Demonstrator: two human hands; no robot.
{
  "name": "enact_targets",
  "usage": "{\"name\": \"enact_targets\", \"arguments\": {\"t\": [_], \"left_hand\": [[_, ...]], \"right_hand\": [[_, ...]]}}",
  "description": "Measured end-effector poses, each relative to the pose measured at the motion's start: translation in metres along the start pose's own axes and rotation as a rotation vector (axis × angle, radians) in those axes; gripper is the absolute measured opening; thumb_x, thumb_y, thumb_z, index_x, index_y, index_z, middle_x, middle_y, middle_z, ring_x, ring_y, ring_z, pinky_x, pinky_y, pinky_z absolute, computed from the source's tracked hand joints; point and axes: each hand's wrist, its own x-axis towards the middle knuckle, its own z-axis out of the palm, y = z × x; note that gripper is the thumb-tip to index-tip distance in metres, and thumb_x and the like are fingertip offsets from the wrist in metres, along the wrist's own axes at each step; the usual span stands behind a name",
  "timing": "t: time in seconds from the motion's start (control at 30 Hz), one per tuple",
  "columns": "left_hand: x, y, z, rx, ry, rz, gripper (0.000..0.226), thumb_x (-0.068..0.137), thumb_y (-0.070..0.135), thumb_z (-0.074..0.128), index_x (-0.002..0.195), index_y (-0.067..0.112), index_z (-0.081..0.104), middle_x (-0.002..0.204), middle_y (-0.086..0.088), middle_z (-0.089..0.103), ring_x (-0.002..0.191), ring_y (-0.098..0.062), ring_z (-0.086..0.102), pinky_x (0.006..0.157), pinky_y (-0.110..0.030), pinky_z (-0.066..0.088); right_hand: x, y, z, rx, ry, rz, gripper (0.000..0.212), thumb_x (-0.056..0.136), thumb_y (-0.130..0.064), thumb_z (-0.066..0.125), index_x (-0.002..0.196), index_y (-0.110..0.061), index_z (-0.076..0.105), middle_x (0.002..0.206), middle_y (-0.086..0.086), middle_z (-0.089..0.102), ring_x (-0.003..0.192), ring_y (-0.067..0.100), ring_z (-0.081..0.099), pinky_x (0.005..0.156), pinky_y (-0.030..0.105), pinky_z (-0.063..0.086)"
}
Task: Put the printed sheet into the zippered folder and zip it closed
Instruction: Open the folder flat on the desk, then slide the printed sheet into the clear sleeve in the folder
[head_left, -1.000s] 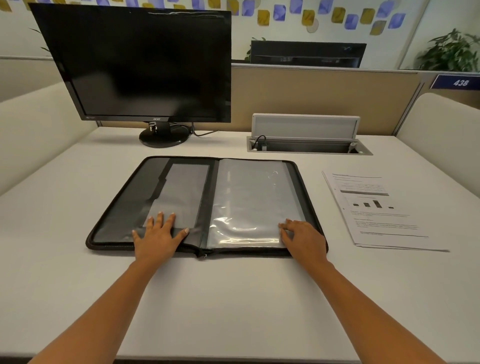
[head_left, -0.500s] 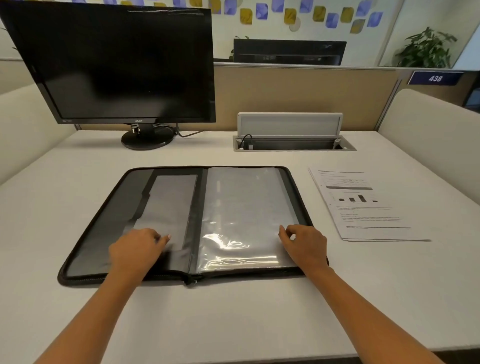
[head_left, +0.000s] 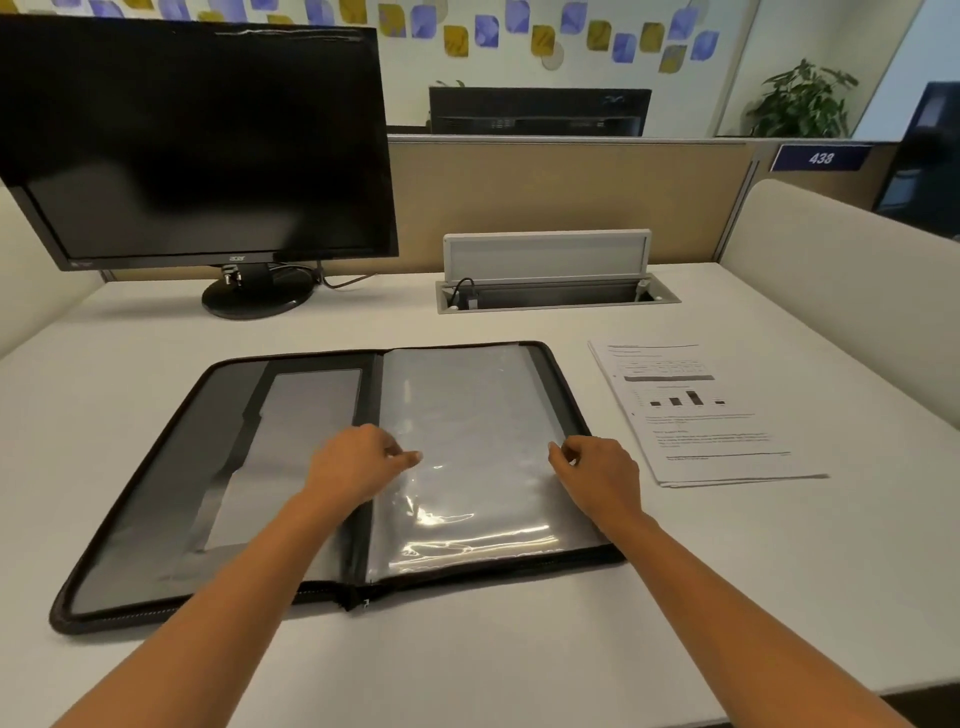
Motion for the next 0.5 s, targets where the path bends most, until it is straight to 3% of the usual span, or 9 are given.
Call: {"name": "enact_targets", "arguments": {"t": [0.17, 0.33, 0.5], "left_hand": [[0.025, 0.064, 0.01, -0.285, -0.112, 0.162, 0.039, 0.089, 0.035, 0.056, 0.109, 0.004, 0.065, 0.111, -0.013, 0.067, 0.098, -0.024, 0.062, 0.079, -0.025, 0.044], [0.051, 0.13, 0.033, -0.556, -0.244, 0.148, 0.034, 0.091, 0.027, 0.053, 0.108, -0.001, 0.063, 0.106, -0.017, 0.065, 0.098, -0.026, 0.061, 0.089, -0.034, 0.05], [0.084, 0.187, 0.06, -0.736, -0.336, 0.002, 0.025, 0.091, 0.025, 0.055, 0.076, 0.005, 0.057, 0.075, -0.007, 0.056, 0.072, -0.018, 0.055, 0.089, -0.033, 0.049]], "right_hand": [[0.018, 0.018, -0.013, 0.005, 0.005, 0.073, 0.027, 0.089, -0.032, 0.055, 0.072, -0.012, 0.062, 0.059, -0.003, 0.055, 0.052, 0.004, 0.047, 0.054, 0.017, 0.034], [0.044, 0.047, -0.036, 0.053, 0.088, 0.146, 0.02, 0.088, -0.026, 0.057, 0.079, -0.009, 0.065, 0.071, 0.002, 0.062, 0.061, 0.011, 0.053, 0.06, 0.018, 0.038], [0.073, 0.09, -0.065, 0.029, 0.173, 0.271, 0.016, 0.084, -0.016, 0.058, 0.09, -0.003, 0.066, 0.094, 0.015, 0.069, 0.077, 0.023, 0.058, 0.069, 0.026, 0.042]]}}
